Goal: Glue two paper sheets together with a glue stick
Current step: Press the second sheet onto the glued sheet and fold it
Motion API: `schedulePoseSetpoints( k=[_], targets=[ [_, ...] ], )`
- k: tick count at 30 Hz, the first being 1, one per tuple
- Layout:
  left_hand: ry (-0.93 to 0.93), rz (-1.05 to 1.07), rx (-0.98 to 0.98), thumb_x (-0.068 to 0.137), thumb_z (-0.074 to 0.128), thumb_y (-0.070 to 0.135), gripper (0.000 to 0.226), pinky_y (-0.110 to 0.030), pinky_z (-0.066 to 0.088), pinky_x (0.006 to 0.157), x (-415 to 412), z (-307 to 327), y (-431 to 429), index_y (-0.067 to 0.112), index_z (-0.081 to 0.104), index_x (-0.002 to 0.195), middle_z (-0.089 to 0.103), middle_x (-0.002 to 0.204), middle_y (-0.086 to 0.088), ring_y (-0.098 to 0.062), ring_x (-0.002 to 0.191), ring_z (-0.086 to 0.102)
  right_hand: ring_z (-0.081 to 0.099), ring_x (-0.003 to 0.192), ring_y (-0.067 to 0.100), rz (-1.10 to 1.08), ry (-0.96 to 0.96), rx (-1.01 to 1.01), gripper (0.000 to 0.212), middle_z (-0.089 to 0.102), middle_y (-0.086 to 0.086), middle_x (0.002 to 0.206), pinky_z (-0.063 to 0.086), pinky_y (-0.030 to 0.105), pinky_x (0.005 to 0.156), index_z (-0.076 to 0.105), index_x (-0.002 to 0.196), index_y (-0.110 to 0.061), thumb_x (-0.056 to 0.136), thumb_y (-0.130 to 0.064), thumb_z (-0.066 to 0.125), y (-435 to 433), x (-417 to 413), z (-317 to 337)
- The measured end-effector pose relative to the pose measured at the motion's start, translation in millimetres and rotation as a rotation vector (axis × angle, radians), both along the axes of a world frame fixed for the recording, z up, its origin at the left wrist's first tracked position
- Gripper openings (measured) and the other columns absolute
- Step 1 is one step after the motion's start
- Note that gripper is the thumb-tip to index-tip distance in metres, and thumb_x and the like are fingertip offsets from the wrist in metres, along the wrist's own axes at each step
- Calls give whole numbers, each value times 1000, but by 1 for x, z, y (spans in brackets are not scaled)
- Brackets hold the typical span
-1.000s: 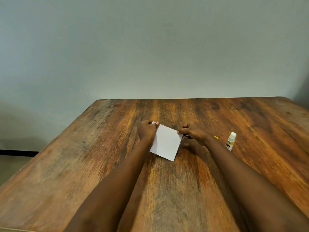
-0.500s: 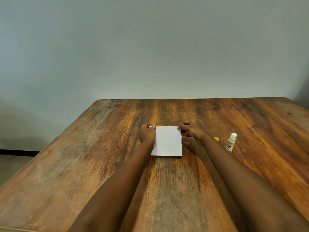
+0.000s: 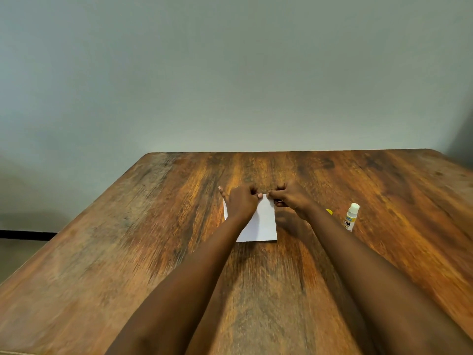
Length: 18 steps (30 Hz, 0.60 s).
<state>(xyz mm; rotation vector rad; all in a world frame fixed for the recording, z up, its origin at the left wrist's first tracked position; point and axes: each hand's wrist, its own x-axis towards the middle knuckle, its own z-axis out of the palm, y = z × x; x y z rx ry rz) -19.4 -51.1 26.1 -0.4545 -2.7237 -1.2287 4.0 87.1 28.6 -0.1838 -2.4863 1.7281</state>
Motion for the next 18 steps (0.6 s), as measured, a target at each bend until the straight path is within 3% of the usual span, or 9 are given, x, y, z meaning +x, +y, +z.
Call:
schedulePoseSetpoints(
  k=[2, 4, 6, 8, 10, 14, 18],
  targets=[
    [-7, 22, -1, 92, 57, 19, 22, -59, 30, 109, 2, 0, 1, 1, 68, 89, 70, 93, -16, -28, 94, 63, 57, 65, 14, 4, 4, -4, 18, 58, 11, 70, 44, 21, 54, 59, 67, -1, 85, -3, 60, 0, 0, -1],
    [-20, 33, 31, 92, 56, 18, 22, -58, 31, 108, 4, 0, 2, 0, 67, 87, 70, 92, -17, -29, 92, 63, 58, 66, 14, 1, 3, -9, 13, 59, 15, 76, 44, 22, 55, 62, 78, 7, 86, -3, 60, 1, -1, -2],
    [-33, 39, 72, 92, 56, 17, 21, -50, 37, 106, 5, 0, 2, 0, 68, 89, 70, 94, -17, -29, 92, 63, 60, 67, 14, -12, 6, -5, 21, 60, 19, 82, 46, 21, 55, 62, 89, 16, 86, -5, 60, 1, -2, -4],
    [-45, 53, 92, 92, 56, 17, 21, -33, 44, 87, 6, 0, 3, -1, 68, 91, 70, 95, -17, -27, 91, 63, 62, 68, 13, -21, 9, -7, 28, 64, 23, 88, 47, 18, 54, 60, 94, 20, 86, -7, 60, 2, -2, -4],
    [-52, 65, 94, 92, 56, 16, 21, -28, 39, 73, 7, 1, 3, -1, 67, 92, 70, 96, -17, -25, 89, 62, 62, 68, 13, -22, 16, -34, 30, 66, 22, 91, 47, 19, 55, 59, 98, 21, 86, -7, 60, 2, -2, -5],
    [-45, 87, 84, 93, 54, 16, 21, -29, 42, 75, 6, 2, 2, -1, 67, 94, 70, 97, -17, -26, 90, 63, 64, 69, 14, -15, 7, -117, 26, 67, 16, 86, 48, 21, 56, 61, 93, 18, 86, -7, 62, 2, 0, -6],
    [-26, 111, 98, 94, 50, 14, 21, -35, 49, 83, 5, 4, 1, 1, 65, 102, 69, 104, -16, -27, 95, 63, 64, 69, 13, 6, -21, -110, 11, 68, 8, 80, 49, 15, 50, 69, 80, -1, 85, -10, 65, 0, 2, -7]
  ],
)
